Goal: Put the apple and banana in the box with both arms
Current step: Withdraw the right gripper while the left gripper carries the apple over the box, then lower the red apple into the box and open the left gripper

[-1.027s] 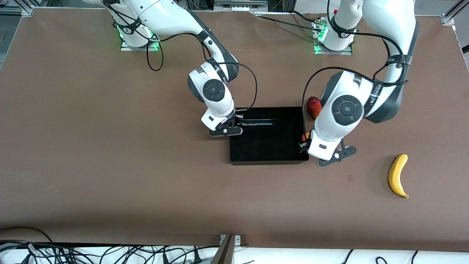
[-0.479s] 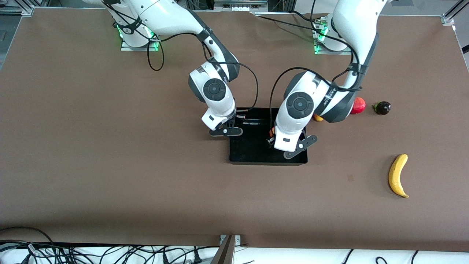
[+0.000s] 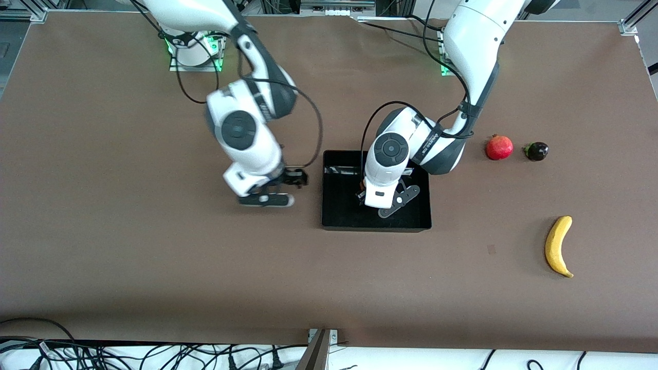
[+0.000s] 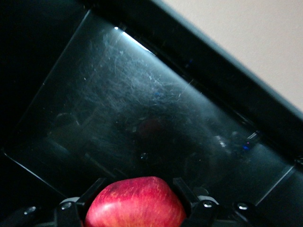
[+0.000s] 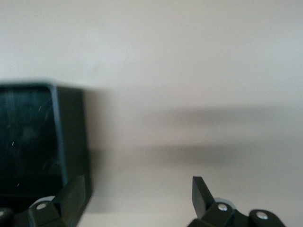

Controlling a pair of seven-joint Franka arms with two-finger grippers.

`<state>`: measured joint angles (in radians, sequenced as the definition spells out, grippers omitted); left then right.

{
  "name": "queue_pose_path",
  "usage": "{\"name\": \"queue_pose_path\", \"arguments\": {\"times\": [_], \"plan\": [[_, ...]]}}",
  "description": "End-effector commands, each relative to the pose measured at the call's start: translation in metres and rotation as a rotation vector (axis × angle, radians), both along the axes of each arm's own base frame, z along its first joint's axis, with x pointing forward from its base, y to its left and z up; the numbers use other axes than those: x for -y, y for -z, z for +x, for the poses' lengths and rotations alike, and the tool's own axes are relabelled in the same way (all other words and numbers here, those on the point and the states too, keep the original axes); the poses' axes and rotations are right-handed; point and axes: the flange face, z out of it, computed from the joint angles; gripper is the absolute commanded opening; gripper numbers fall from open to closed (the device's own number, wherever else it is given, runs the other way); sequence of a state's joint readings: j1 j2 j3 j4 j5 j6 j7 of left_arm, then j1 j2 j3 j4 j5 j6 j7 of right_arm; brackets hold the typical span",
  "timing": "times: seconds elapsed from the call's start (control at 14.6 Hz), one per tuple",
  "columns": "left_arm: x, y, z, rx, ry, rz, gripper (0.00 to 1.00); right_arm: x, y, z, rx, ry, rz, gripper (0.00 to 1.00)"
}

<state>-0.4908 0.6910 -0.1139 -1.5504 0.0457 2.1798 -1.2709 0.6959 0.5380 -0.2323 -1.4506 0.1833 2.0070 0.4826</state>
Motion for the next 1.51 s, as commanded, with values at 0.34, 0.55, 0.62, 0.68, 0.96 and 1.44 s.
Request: {"name": "queue_pose_path", "arguments": {"times": [0.34, 0.55, 0.62, 0.68, 0.96, 1.44], "plan": [[0.025, 0.019, -0.040, -0.032, 0.059, -0.003, 0.00, 0.175, -0.134, 0.010, -0.019, 0.034, 0.063, 1.00], [0.042, 0.021, -0.057, -0.031, 0.145, -0.004, 0.00, 0.225, -0.173, -0.008, -0.048, 0.035, 0.080, 1.00], [0.044, 0.024, -0.062, -0.038, 0.191, -0.003, 0.00, 0.242, -0.181, -0.015, -0.056, 0.029, 0.082, 1.00], [0.045, 0.024, -0.063, -0.039, 0.210, -0.006, 0.00, 0.256, -0.187, -0.022, -0.057, 0.035, 0.090, 1.00], [0.047, 0.041, -0.077, -0.043, 0.296, -0.027, 0.00, 0.288, -0.195, -0.044, -0.049, 0.034, 0.028, 1.00], [0.043, 0.060, -0.079, -0.031, 0.349, -0.046, 0.00, 0.312, -0.204, -0.060, -0.033, -0.018, -0.004, 1.00]]}}
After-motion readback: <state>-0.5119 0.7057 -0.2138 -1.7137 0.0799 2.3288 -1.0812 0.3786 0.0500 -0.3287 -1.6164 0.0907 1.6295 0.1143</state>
